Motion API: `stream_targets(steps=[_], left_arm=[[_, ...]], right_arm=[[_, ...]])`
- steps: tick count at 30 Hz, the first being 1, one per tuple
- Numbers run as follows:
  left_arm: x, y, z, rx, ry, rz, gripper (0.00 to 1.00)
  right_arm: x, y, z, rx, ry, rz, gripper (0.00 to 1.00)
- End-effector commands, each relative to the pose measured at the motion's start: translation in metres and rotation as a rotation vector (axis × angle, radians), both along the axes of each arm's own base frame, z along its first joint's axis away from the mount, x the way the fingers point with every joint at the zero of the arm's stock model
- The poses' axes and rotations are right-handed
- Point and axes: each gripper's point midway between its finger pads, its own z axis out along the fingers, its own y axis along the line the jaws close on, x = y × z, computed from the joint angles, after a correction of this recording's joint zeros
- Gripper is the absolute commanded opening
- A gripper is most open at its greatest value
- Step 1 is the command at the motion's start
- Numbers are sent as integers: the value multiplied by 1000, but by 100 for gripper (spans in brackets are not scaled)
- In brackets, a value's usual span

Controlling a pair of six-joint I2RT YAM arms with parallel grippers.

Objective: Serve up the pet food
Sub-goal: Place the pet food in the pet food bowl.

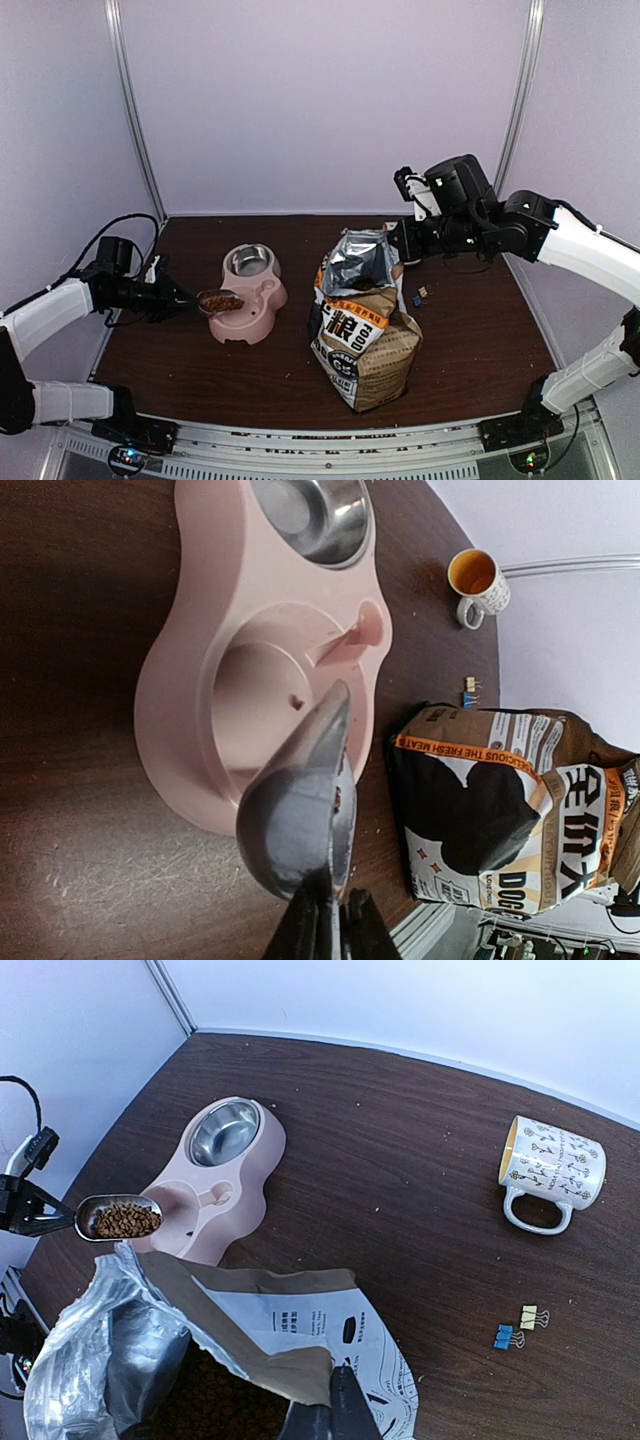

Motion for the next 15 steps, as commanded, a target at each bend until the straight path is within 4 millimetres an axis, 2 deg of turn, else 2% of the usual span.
stream_targets(steps=[1,15], left_arm=[[7,6,9,62,-49,-20,0],[11,8,10,100,-49,-50,0]], right_arm=[[20,-17,31,33,-102,-104,0],[21,-15,30,23,-97,-100,0]])
